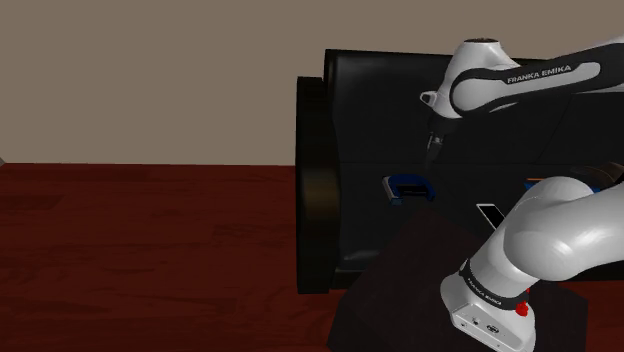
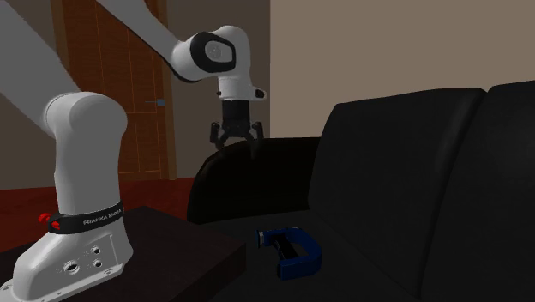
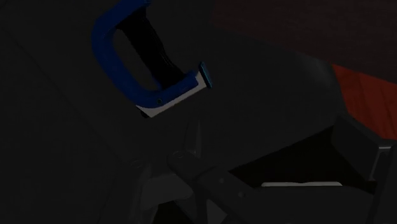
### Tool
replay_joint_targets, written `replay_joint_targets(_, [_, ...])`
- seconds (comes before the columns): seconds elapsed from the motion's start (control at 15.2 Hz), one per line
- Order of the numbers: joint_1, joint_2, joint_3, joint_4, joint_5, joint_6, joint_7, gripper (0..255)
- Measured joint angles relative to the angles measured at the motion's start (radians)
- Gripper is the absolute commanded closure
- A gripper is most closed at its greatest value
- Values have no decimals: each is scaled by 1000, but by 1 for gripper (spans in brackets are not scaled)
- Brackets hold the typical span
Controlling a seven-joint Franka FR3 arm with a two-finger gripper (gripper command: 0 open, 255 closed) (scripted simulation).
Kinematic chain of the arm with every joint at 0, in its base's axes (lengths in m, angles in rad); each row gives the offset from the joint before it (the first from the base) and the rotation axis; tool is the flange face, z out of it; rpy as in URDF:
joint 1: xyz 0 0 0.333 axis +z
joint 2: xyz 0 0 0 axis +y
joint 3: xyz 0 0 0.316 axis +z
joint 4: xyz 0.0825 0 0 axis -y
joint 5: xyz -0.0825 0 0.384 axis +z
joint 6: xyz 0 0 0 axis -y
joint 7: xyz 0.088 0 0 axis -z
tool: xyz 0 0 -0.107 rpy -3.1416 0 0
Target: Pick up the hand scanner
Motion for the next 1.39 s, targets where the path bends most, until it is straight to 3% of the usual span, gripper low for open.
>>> replay_joint_targets(0.33, [46,198,-161,7,-15,201,-164,0])
replay_joint_targets(0.53, [115,343,-270,32,38,322,-294,0])
replay_joint_targets(0.73, [235,534,-404,76,216,443,-511,0])
replay_joint_targets(0.86, [295,689,-442,103,447,506,-729,0])
replay_joint_targets(0.92, [285,774,-416,130,602,520,-865,0])
replay_joint_targets(1.06, [190,901,-302,192,818,528,-1064,0])
replay_joint_targets(1.25, [39,1038,-155,279,987,538,-1256,0])
replay_joint_targets(1.39, [-12,1091,-95,308,1048,551,-1313,0])
